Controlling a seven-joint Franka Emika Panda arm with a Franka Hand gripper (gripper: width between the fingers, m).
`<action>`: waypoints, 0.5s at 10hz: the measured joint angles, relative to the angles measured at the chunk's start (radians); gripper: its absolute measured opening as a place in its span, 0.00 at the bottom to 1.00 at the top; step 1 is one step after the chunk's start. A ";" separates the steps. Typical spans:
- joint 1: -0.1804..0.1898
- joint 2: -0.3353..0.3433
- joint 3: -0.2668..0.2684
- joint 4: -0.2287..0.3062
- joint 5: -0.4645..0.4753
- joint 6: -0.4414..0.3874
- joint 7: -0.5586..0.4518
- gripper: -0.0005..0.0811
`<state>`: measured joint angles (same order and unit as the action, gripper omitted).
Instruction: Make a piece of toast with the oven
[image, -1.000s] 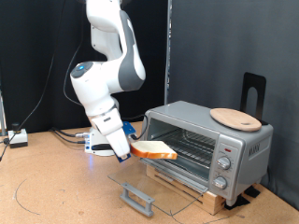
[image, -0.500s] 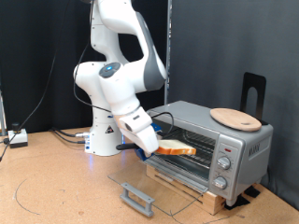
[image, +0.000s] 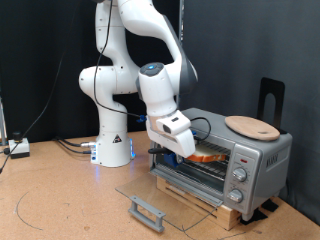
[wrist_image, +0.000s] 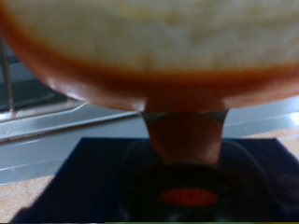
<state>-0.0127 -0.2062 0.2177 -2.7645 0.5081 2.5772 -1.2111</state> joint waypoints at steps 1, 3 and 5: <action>-0.001 -0.017 0.031 -0.001 -0.061 0.005 0.055 0.48; -0.015 -0.061 0.071 -0.010 -0.190 0.005 0.126 0.48; -0.054 -0.095 0.095 -0.028 -0.307 0.020 0.173 0.48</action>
<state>-0.0663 -0.3014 0.3130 -2.7922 0.2015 2.5969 -1.0383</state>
